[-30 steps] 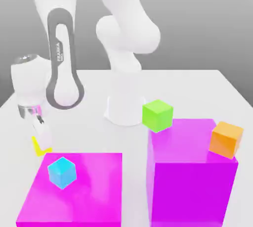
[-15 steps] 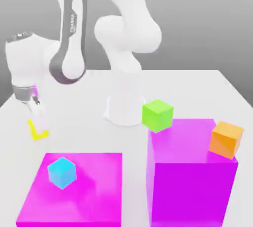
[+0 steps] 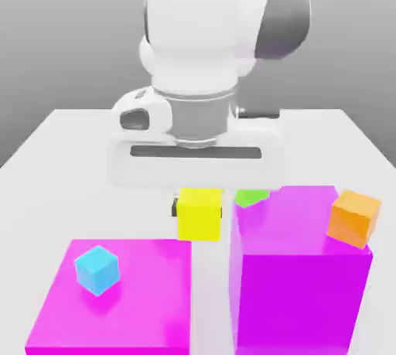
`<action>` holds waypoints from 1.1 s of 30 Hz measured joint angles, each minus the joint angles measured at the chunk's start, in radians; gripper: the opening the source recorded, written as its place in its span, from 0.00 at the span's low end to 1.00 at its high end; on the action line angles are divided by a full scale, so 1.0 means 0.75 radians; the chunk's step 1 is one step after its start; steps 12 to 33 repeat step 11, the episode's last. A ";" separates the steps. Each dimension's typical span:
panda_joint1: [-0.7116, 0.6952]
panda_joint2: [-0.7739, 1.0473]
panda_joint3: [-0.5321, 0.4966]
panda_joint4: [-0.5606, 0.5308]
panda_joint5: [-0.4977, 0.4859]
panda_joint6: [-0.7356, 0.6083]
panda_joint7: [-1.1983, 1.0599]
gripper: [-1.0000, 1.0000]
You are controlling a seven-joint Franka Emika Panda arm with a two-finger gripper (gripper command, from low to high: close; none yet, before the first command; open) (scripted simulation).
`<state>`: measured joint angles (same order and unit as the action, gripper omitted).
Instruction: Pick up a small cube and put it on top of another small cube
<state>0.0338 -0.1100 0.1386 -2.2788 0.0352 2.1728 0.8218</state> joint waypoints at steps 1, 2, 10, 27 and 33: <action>0.042 -0.007 0.033 0.043 0.003 -0.050 -0.003 0.00; 0.083 -0.014 0.065 0.084 0.005 -0.098 -0.006 0.00; 0.158 0.050 0.134 0.058 -0.010 -0.011 0.002 1.00; 0.158 0.050 0.134 0.058 -0.010 -0.011 0.002 1.00; 0.158 0.050 0.134 0.058 -0.010 -0.011 0.002 1.00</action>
